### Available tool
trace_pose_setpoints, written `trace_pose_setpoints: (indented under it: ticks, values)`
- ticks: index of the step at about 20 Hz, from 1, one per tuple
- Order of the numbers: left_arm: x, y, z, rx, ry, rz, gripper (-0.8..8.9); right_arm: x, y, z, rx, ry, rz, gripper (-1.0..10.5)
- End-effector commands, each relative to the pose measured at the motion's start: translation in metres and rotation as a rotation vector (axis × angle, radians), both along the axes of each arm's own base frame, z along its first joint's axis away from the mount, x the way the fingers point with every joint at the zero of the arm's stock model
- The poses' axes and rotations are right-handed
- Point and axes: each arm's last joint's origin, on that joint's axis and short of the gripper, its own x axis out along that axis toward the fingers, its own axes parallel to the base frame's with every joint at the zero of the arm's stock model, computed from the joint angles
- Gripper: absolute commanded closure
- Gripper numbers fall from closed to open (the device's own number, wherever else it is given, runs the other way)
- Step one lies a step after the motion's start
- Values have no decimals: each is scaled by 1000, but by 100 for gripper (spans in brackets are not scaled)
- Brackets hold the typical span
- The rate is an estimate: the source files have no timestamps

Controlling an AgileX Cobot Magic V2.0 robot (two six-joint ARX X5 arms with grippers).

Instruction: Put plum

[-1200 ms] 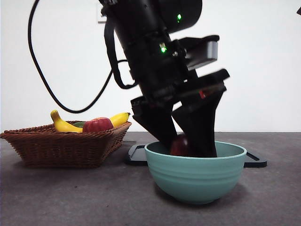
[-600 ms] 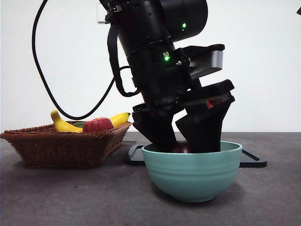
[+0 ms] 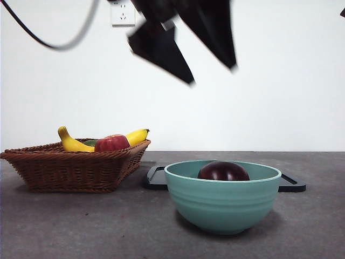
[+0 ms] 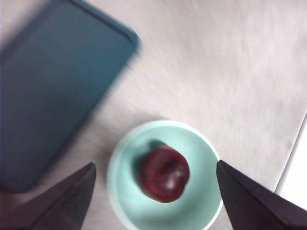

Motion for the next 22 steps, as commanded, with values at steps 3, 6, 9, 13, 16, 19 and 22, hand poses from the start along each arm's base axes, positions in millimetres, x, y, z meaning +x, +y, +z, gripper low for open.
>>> trace_pose_setpoints:
  ticks: [3,6,9,13,16,19,22]
  values:
    - [-6,53,56,-142,-93,124,409,1,1,6,3,-32,12,556]
    - [-8,96,76,-189,-112,232,409,1,1,6,3,-32,12,556]
    - [-18,134,80,-233,-93,285,410,1,1,6,3,-31,12,556]
    - [-42,164,50,-292,-13,284,411,1,1,6,3,-31,12,556]
    - [-61,171,18,-315,92,228,411,1,1,6,3,-31,12,556]
    - [-72,175,-4,-324,167,200,412,1,1,6,3,-31,12,556]
    - [-75,176,-10,-325,195,184,412,1,1,6,3,-29,12,556]
